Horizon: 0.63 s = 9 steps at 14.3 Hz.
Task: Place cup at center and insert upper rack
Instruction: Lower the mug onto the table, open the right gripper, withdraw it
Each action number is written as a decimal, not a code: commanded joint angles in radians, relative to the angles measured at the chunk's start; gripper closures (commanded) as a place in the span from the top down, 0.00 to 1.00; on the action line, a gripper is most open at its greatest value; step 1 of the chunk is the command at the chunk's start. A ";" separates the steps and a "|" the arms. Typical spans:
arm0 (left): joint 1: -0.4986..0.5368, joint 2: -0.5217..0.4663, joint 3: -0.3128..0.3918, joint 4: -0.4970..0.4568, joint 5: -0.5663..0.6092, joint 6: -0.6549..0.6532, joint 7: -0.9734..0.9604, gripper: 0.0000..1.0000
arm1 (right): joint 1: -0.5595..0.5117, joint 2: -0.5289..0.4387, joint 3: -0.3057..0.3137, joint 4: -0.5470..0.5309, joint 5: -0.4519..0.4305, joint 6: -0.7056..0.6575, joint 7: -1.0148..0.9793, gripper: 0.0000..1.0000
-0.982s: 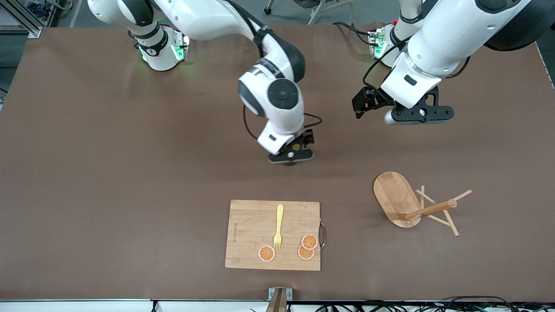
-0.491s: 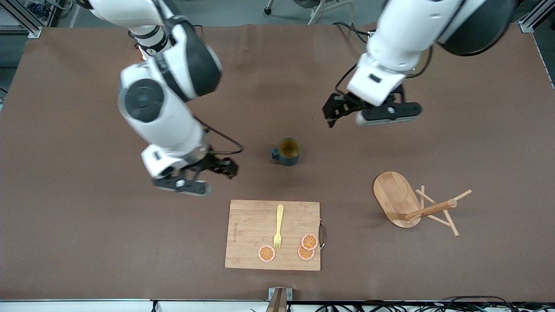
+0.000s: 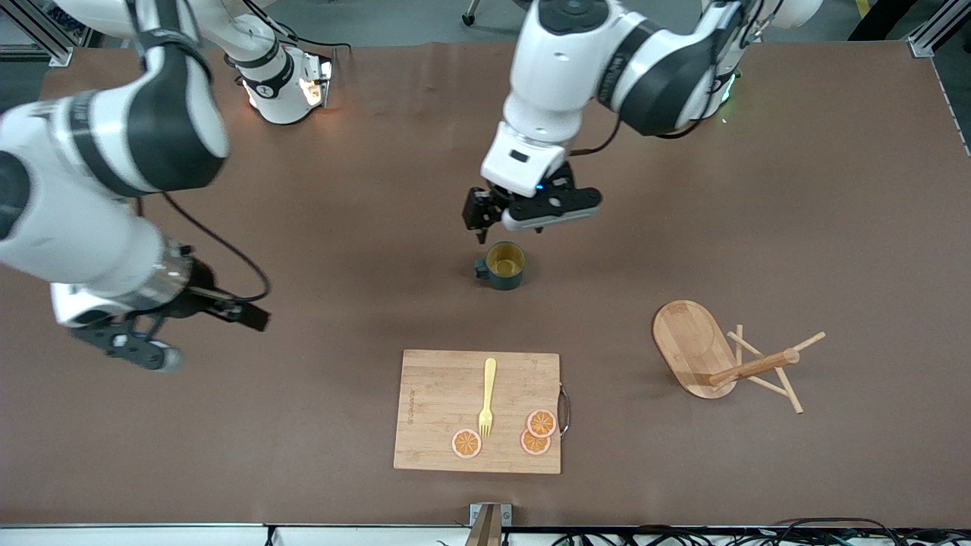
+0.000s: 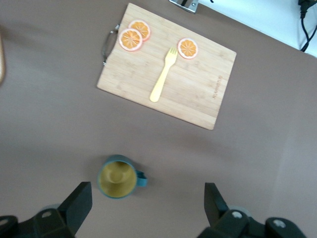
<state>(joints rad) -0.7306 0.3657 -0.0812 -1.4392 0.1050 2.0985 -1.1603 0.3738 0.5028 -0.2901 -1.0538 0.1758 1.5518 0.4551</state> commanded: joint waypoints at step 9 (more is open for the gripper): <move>-0.259 0.306 0.017 0.092 0.487 0.106 -0.583 1.00 | -0.346 -0.236 0.165 -0.120 -0.093 -0.049 -0.387 1.00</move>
<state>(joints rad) -0.9540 0.6237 -0.0767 -1.3863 0.5165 2.2077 -1.6594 0.1313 0.3506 -0.2389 -1.0953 0.1111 1.4788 0.1346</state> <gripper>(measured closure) 0.000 0.000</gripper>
